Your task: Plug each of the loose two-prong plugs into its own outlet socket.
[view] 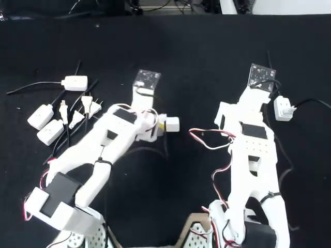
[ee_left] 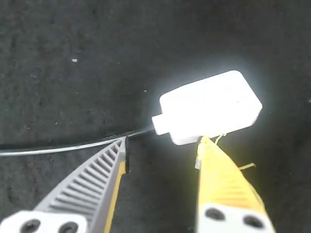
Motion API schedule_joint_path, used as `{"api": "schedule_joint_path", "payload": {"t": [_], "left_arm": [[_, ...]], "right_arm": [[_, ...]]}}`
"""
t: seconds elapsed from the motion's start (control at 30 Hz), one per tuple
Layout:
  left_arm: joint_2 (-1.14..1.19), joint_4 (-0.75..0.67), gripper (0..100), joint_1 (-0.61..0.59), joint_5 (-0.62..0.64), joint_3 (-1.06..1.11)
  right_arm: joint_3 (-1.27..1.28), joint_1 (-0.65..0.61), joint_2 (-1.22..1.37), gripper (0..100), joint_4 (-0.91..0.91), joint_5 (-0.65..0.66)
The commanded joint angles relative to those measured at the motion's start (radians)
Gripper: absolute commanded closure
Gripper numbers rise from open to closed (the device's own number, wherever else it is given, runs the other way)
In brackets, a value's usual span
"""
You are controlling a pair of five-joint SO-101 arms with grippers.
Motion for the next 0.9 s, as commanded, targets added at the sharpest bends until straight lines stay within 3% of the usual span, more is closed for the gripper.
{"api": "schedule_joint_path", "payload": {"t": [0.0,0.17,0.33,0.6,0.87], "left_arm": [[-0.04,0.064,77,-0.019,0.018,-0.036],[-0.029,0.244,77,-0.056,-0.028,-0.183],[-0.008,0.195,77,-0.142,0.025,-0.213],[0.095,0.178,77,-0.084,0.048,-0.262],[0.262,0.233,77,-0.251,0.048,-0.272]], "right_arm": [[-0.022,-0.017,-0.027,73.0,0.006,0.0],[-0.013,-0.017,-0.027,73.0,0.003,0.0],[-0.013,-0.017,-0.027,73.0,0.003,-0.002],[-0.01,-0.017,-0.027,73.0,0.003,-0.005],[-0.01,-0.017,-0.027,73.0,0.003,-0.005]]}}
